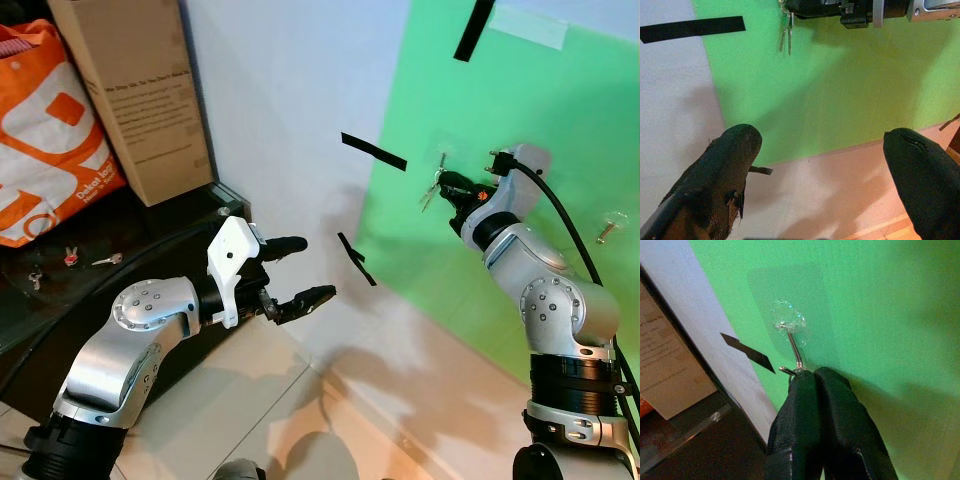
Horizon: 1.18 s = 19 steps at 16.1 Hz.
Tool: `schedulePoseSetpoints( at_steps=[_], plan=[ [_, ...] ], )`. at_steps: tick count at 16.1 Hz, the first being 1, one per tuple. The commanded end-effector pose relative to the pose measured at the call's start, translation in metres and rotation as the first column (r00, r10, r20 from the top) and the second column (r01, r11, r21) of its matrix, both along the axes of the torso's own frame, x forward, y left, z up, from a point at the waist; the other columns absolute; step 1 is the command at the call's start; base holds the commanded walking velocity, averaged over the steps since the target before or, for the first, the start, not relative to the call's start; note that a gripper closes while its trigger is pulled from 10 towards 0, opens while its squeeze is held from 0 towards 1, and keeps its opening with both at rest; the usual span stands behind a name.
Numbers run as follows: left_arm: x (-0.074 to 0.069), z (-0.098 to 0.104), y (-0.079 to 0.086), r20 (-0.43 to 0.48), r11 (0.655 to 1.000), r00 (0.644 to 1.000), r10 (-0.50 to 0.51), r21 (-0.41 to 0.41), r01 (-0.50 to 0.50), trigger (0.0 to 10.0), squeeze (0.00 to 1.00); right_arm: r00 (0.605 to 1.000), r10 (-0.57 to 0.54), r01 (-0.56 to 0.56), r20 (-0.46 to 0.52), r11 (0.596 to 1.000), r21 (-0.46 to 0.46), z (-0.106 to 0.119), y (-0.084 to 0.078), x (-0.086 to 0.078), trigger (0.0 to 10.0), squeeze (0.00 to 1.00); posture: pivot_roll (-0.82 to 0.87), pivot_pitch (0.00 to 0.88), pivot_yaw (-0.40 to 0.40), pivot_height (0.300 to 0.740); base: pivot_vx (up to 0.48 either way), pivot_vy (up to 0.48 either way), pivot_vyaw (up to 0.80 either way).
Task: Hang keys on a hook
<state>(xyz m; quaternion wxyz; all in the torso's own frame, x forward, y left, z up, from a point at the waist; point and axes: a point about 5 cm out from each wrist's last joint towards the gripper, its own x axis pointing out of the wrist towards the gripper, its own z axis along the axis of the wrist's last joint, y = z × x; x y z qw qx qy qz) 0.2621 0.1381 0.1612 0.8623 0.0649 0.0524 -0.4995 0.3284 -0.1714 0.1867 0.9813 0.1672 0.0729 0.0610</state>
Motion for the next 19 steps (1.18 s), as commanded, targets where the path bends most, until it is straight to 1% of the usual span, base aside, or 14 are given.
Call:
schedulePoseSetpoints(
  at_steps=[1, 2, 4, 5, 6, 7, 9, 10, 11, 13, 15, 17, 18, 19],
  plan=[
    [0.002, 0.001, -0.001, -0.002, 1.0, 1.0, -0.01, 0.012, 0.01, 10.0, 0.0, 0.998, -0.028, 0.028, -0.05, 0.999, -0.018, -0.009, -0.005, -0.002, 10.0, 0.0, 0.02, 0.0, -0.034, 0.74, 0.0, 0.0, 0.0],
    [0.002, 0.001, -0.001, -0.002, 1.0, 1.0, -0.011, 0.012, 0.011, 10.0, 0.0, 0.999, 0.006, -0.007, -0.051, 1.0, -0.024, -0.01, 0.003, -0.004, 10.0, 0.0, 0.02, 0.0, -0.034, 0.74, 0.0, 0.0, 0.0],
    [0.002, 0.001, -0.001, -0.001, 1.0, 1.0, -0.012, 0.012, 0.012, 10.0, 0.0, 0.998, 0.028, -0.029, -0.053, 0.999, -0.023, -0.012, 0.01, -0.005, 10.0, 0.0, 0.01, 0.0, -0.033, 0.74, 0.0, 0.0, 0.0],
    [0.002, 0.0, -0.002, 0.0, 1.0, 1.0, -0.012, 0.012, 0.012, 10.0, 0.0, 0.998, 0.024, -0.026, -0.062, 0.999, -0.031, -0.014, 0.012, -0.005, 10.0, 0.83, 0.02, 0.0, -0.036, 0.74, 0.0, 0.0, 0.0],
    [0.002, 0.0, -0.002, 0.001, 1.0, 1.0, -0.012, 0.012, 0.012, 10.0, 0.0, 0.998, 0.021, -0.024, -0.067, 0.999, -0.039, -0.016, 0.012, -0.005, 10.0, 0.83, 0.02, 0.0, -0.037, 0.74, 0.0, 0.0, 0.0],
    [0.002, 0.0, -0.002, 0.001, 1.0, 1.0, -0.011, 0.011, 0.011, 10.0, 0.0, 0.997, 0.022, -0.025, -0.07, 0.999, -0.041, -0.017, 0.012, -0.006, 10.0, 1.0, 0.02, 0.0, -0.039, 0.74, 0.0, 0.0, 0.0],
    [0.0, -0.001, -0.002, 0.003, 1.0, 1.0, -0.002, 0.003, 0.002, 10.0, 0.0, 0.997, 0.025, -0.035, -0.075, 0.991, -0.127, -0.023, 0.01, -0.01, 10.0, 1.0, 0.02, 0.0, -0.047, 0.74, 0.0, 0.0, 0.0],
    [-0.002, -0.002, -0.002, 0.004, 1.0, 1.0, 0.007, -0.003, -0.007, 10.0, 0.0, 0.997, 0.043, -0.053, -0.066, 0.987, -0.149, -0.024, 0.01, -0.015, 10.0, 1.0, 0.01, 0.0, -0.049, 0.74, 0.0, 0.0, 0.0],
    [-0.004, -0.003, -0.002, 0.001, 1.0, 1.0, 0.011, -0.009, -0.011, 10.0, 0.0, 0.996, 0.072, -0.079, -0.052, 0.986, -0.144, -0.024, 0.013, -0.019, 10.0, 1.0, 0.01, 0.0, -0.052, 0.74, 0.0, 0.0, 0.0],
    [-0.009, -0.008, -0.001, -0.01, 1.0, 1.0, 0.022, -0.02, -0.022, 10.0, 0.0, 0.99, 0.138, -0.14, -0.023, 0.966, -0.22, -0.032, 0.017, -0.034, 10.0, 1.0, 0.01, 0.0, -0.054, 0.74, 0.0, 0.0, 0.0],
    [-0.013, -0.011, 0.003, -0.024, 0.998, 0.999, 0.044, -0.033, -0.044, 10.0, 0.0, 0.987, 0.139, -0.156, -0.08, 0.948, -0.277, -0.048, 0.017, -0.044, 10.0, 1.0, 0.01, 0.0, -0.047, 0.74, 0.0, 0.0, 0.0],
    [-0.025, -0.025, 0.022, -0.065, 0.985, 0.984, 0.167, -0.035, -0.17, 10.0, 0.0, 0.995, 0.075, -0.091, -0.059, 0.93, -0.355, -0.08, 0.011, -0.056, 10.0, 1.0, 0.0, 0.0, -0.027, 0.74, 0.0, 0.0, 0.8],
    [-0.027, -0.032, 0.027, -0.081, 0.976, 0.973, 0.218, -0.007, -0.219, 10.0, 0.0, 0.997, 0.049, -0.069, -0.063, 0.931, -0.359, -0.089, 0.01, -0.06, 10.0, 1.0, 0.0, 0.0, -0.022, 0.74, 0.0, 0.0, 0.8],
    [-0.027, -0.047, 0.039, -0.082, 0.946, 0.943, 0.323, 0.068, -0.318, 10.0, 0.0, 0.997, 0.009, -0.034, -0.079, 0.946, -0.321, -0.101, 0.012, -0.067, 10.0, 1.0, 0.0, 0.0, -0.021, 0.74, 0.0, 0.0, 0.8]
  ],
)
